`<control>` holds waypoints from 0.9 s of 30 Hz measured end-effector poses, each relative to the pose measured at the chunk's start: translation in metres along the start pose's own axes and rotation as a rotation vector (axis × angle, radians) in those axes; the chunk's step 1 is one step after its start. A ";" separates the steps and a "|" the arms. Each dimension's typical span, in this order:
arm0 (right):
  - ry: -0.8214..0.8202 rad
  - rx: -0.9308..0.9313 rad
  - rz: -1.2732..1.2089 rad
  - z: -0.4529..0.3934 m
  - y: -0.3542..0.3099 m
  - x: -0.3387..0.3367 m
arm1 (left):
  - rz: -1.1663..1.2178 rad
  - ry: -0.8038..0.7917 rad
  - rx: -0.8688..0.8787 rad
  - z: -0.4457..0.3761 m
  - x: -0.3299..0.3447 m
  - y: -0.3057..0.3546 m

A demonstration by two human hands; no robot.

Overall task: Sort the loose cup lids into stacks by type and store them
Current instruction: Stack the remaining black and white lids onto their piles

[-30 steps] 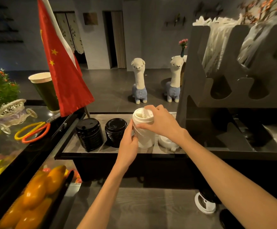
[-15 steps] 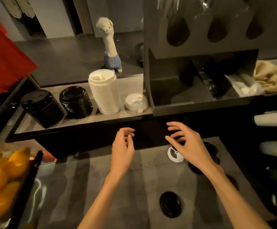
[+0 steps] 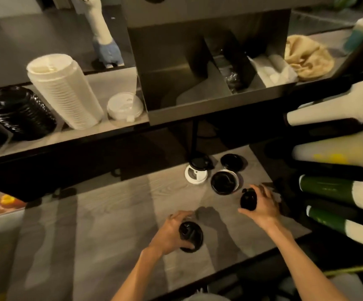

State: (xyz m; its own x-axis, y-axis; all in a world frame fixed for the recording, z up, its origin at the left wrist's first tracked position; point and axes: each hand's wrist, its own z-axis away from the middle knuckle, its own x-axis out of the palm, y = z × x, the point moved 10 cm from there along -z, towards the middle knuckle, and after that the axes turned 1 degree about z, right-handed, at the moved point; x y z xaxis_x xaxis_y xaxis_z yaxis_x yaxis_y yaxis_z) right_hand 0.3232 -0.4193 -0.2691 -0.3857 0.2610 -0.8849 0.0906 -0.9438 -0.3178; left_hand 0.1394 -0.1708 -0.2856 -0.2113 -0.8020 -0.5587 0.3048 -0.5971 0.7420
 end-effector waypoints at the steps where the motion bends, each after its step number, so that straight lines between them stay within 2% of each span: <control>1: -0.035 0.014 0.014 0.001 0.005 0.006 | -0.049 0.002 0.007 0.001 0.003 -0.002; 5: -0.083 0.004 -0.070 0.003 0.020 0.028 | -0.202 0.040 0.029 0.003 0.010 -0.006; 10: -0.060 -0.040 -0.116 0.017 0.008 0.039 | -0.130 0.138 -0.057 0.004 0.002 -0.017; 13: -0.066 -0.103 -0.320 0.030 -0.014 0.039 | -0.031 0.215 -0.140 0.006 -0.006 -0.031; 15: -0.121 -0.112 -0.557 0.044 -0.033 0.038 | 0.090 0.254 -0.169 0.009 -0.010 -0.036; 20: -0.302 0.089 -0.965 0.077 -0.072 0.041 | 0.423 0.335 -0.243 0.018 -0.019 -0.052; 23: -0.268 0.006 -0.998 0.085 -0.093 0.035 | 0.831 0.388 -0.281 0.025 -0.026 -0.053; 25: -0.250 -0.030 -1.000 0.087 -0.102 0.032 | 1.120 0.366 -0.302 0.028 -0.024 -0.047; 27: -0.264 -0.051 -1.004 0.085 -0.112 0.031 | 1.275 0.365 -0.319 0.029 -0.024 -0.046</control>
State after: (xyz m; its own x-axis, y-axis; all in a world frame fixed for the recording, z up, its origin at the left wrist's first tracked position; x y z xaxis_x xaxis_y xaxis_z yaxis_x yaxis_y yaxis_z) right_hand 0.2231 -0.3228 -0.2321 -0.4934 0.8636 -0.1040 -0.3469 -0.3050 -0.8869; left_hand 0.1033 -0.1247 -0.2961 0.6157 -0.7103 0.3413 0.3116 0.6173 0.7224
